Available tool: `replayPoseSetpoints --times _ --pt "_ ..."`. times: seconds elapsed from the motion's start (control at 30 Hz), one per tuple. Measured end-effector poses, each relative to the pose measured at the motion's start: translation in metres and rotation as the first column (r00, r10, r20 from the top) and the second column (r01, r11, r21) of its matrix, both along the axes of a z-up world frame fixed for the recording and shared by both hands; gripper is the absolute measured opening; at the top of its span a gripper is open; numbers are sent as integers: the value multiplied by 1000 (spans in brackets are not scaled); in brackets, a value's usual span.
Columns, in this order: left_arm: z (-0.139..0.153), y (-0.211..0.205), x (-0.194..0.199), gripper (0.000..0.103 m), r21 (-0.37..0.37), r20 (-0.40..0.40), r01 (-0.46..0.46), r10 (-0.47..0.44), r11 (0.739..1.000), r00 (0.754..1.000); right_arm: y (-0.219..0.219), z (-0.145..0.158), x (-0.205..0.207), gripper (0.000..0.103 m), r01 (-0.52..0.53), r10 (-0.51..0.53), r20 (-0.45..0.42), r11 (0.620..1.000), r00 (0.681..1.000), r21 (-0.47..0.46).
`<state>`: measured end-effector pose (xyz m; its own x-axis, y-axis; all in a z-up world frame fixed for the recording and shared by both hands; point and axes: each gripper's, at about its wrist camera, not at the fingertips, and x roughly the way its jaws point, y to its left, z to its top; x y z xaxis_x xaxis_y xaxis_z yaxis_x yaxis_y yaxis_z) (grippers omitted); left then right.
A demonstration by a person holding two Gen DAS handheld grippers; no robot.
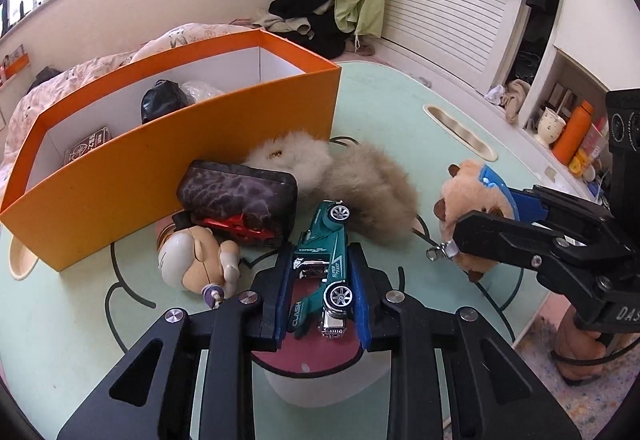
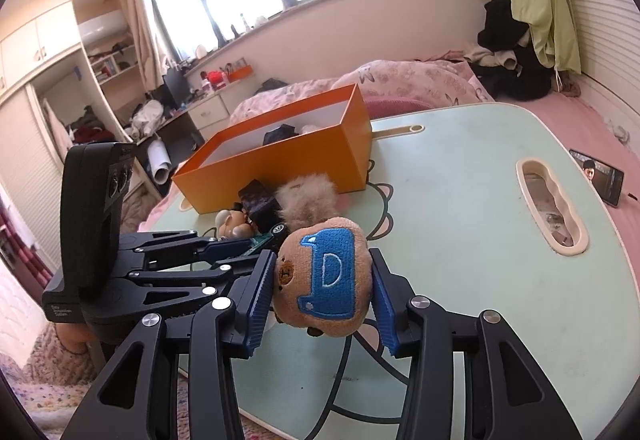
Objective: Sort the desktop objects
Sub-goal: 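Grasp the green toy car with the left tool while the right tool holds the bear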
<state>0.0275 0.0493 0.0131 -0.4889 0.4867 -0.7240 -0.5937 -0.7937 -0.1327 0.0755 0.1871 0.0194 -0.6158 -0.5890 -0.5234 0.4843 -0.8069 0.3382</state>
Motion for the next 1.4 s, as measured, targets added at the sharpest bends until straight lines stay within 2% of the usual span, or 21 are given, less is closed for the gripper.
replayPoseSetpoints --times 0.17,0.3,0.33,0.37,0.4,0.47,0.53,0.6,0.63,0.67,0.73,0.83,1.0,1.03,1.1,1.13,1.4 --pt "10 -22 16 27 66 8 4 -4 998 1000 -3 2 1 44 1 -1 -12 1000 1000 12" --pt "28 -46 17 25 122 -5 -14 15 992 1000 -10 13 -3 44 -11 12 -34 999 999 30" --pt "32 -51 15 22 125 -15 -27 29 992 999 -13 16 -5 44 -10 12 -40 999 999 35" --pt "35 -57 13 13 131 -21 -45 48 990 999 -14 19 -6 44 -8 10 -49 999 999 35" --pt "37 -62 10 10 143 -13 -54 56 988 998 -15 22 -7 44 -11 12 -55 1000 998 26" --pt "44 -70 3 9 185 -2 -56 57 981 998 -17 27 -9 44 -21 22 -62 1000 998 13" --pt "51 -74 -1 9 190 -10 -69 73 979 997 -19 32 -8 44 -18 20 -81 1000 997 23" --pt "50 -75 -1 15 192 39 -56 49 980 998 -20 34 -5 44 -13 17 -102 999 995 35" --pt "46 -76 0 32 199 75 -47 32 979 997 -20 35 -3 44 -14 18 -107 999 994 35" --pt "39 -75 4 54 193 109 -42 21 980 994 -19 33 -2 44 -18 21 -107 999 994 32" --pt "27 -73 15 67 142 114 -39 23 989 993 -17 30 -2 44 -21 23 -93 999 995 28" --pt "7 -64 34 67 34 85 -37 34 999 996 -17 25 -5 44 -25 26 -64 1000 998 16" --pt "-4 -56 39 67 -33 -21 -64 63 997 998 -16 20 -7 44 -30 30 -39 1000 999 -1" --pt "-6 -56 39 65 -41 -42 -66 64 997 997 -16 20 -6 44 -30 30 -41 1000 999 1" --pt "-9 -55 41 49 -61 -85 -66 61 996 995 -16 20 -4 44 -30 30 -45 1000 999 2" --pt "-9 -56 41 31 -50 -89 -59 54 997 995 -16 20 -4 44 -29 29 -44 1000 999 -1" --pt "-3 -66 39 30 18 -53 -60 60 998 997 -18 22 -2 44 -35 35 -48 999 998 5"
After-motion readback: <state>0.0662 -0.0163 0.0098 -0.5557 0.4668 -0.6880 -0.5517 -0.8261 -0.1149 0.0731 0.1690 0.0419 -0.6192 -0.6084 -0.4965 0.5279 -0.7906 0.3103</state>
